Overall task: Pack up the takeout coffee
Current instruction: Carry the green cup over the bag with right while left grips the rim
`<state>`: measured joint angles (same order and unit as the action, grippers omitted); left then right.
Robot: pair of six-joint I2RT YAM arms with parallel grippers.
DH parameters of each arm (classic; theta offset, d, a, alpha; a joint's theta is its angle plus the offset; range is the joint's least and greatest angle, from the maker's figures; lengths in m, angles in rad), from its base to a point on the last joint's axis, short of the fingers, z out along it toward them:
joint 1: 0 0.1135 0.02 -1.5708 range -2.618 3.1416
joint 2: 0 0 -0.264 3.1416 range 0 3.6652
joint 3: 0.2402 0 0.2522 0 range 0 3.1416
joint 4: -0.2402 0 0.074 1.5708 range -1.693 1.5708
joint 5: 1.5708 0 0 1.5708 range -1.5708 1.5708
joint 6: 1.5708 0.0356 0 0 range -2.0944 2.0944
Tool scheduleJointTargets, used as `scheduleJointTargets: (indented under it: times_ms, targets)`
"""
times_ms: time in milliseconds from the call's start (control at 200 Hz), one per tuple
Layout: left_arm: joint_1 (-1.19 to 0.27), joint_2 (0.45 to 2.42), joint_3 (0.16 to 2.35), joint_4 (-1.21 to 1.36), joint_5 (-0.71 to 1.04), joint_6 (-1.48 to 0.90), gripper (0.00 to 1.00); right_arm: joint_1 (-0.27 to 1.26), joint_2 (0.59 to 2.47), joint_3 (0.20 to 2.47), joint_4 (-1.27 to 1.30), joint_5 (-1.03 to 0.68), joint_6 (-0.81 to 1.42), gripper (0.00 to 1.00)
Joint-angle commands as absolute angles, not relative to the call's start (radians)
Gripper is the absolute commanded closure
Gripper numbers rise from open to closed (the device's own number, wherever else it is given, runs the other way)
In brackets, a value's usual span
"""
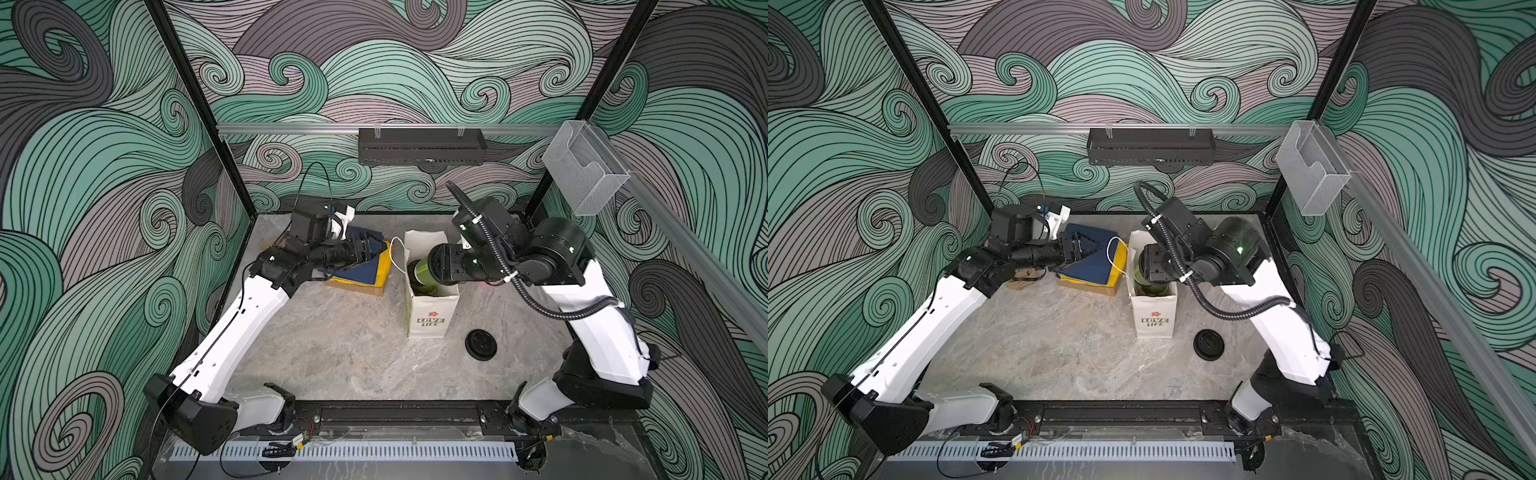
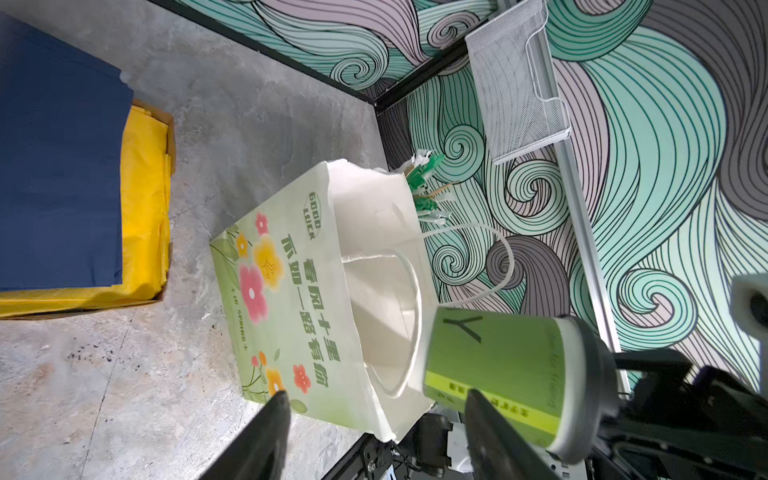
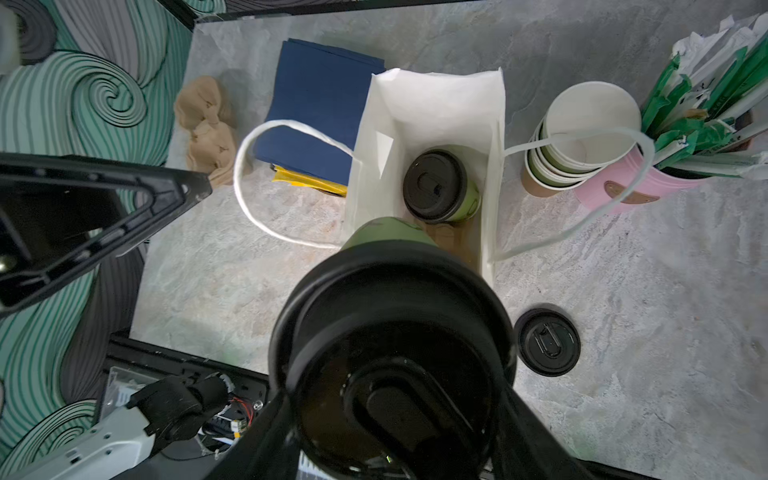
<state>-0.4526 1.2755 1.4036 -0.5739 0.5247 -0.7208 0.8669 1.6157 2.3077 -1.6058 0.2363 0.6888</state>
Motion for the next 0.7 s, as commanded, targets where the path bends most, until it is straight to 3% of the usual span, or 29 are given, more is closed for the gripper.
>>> scheduleJointTargets:
  times_ms: [0, 160, 475, 695]
  targets:
    - [-0.465, 1.292, 1.429, -0.533, 0.56, -0.693, 0.36, 0.841, 1.695, 2.336, -1.743, 0.254, 0.667, 0.36]
    - [-0.468, 1.306, 1.43, -0.51, 0.572, -0.697, 0.44, 0.836, 1.809, 2.406, -1.8, 0.255, 0.674, 0.33]
    - [-0.469, 1.352, 1.421, -0.474, 0.611, -0.697, 0.47, 0.789, 1.823, 2.302, -1.801, 0.234, 0.719, 0.37]
    - [-0.469, 1.398, 1.442, -0.472, 0.658, -0.695, 0.67, 0.766, 1.824, 2.228, -1.799, 0.203, 0.724, 0.37]
